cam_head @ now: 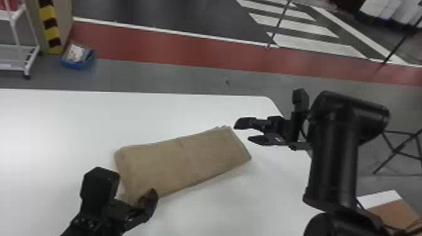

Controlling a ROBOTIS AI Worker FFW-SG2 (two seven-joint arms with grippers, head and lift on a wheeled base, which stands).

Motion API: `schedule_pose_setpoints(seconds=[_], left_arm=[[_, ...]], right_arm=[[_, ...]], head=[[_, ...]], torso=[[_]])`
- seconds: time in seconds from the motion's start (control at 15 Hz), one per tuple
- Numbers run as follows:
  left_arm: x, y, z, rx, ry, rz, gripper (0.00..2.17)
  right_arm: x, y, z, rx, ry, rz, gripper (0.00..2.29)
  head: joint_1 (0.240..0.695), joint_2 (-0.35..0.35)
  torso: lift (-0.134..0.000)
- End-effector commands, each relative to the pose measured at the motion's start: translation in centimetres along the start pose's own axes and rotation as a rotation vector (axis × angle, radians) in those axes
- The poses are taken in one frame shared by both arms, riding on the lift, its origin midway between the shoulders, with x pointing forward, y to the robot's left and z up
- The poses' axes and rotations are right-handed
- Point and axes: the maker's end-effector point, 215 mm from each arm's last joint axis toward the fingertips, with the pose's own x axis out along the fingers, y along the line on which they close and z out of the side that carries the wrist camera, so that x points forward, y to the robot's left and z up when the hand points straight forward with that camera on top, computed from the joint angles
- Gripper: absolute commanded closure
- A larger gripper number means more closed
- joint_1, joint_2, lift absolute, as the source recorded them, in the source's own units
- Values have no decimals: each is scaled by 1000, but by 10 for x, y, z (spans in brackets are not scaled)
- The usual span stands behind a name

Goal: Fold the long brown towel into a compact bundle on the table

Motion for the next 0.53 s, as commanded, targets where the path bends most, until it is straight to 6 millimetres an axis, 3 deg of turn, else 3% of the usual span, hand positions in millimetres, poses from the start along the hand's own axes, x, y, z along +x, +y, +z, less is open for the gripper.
schedule_pose_setpoints(seconds=[0.0,0.33,0.47], left_arm=[[-5,2,20,-7,-34,5,26],[-2,19,33,-5,-64,55,26],[9,26,19,15,-35,72,26]], right_arm=[[5,26,0,-6,-6,72,275],[29,43,-30,-4,45,93,275],[40,43,-46,1,81,80,275]], head=[[695,-350],[695,-306],[695,-289]], torso=[[-125],[-125],[-125]])
